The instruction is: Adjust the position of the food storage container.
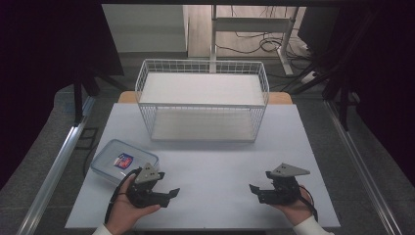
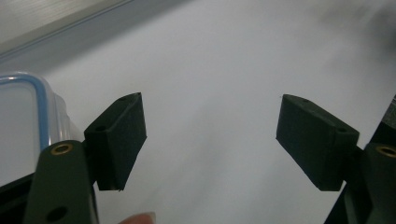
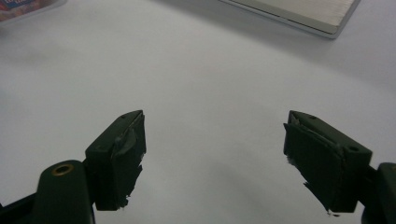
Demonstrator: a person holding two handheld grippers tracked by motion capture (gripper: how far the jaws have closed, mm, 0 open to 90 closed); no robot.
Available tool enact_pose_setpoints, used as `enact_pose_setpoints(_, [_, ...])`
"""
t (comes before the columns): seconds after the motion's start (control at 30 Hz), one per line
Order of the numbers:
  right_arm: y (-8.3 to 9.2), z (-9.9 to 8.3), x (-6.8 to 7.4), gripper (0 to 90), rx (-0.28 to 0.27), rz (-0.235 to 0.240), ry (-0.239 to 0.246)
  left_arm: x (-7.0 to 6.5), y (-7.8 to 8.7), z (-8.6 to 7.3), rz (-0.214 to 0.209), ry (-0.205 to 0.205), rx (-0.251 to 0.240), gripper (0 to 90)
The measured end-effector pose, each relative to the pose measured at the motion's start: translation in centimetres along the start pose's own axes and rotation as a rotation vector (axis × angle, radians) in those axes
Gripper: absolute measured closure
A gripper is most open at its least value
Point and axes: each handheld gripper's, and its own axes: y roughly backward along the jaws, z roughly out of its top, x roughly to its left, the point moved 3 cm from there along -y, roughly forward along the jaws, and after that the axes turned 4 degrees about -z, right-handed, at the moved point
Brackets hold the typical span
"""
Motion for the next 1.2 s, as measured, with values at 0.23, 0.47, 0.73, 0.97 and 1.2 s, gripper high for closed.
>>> enact_pose_setpoints(0.23, [0.2, 0.4, 0.5, 22.0, -0.008, 0.004, 0.006, 0.4, 1.1, 0.5, 0.006, 0.005, -0.022, 23.9])
enact_pose_setpoints(0.47, [0.2, 0.8, 0.3, 22.6, -0.019, 0.009, -0.001, 1.9, 3.1, 2.0, 0.059, 0.005, -0.058, 24.0])
enact_pose_setpoints(0.73, [0.0, 0.9, 0.2, 23.9, -0.003, 0.006, 0.02, 5.6, 5.9, 2.8, 0.146, 0.03, -0.061, 25.3])
enact_pose_setpoints(0.97, [-0.2, 1.1, 0.4, 24.0, -0.008, -0.002, 0.024, 10.6, 7.4, 2.3, 0.25, 0.07, -0.02, 32.1])
enact_pose_setpoints(1.2, [-0.7, 1.4, 0.4, 24.0, -0.006, -0.013, 0.041, 15.5, 8.9, 1.9, 0.336, 0.167, -0.012, 40.0])
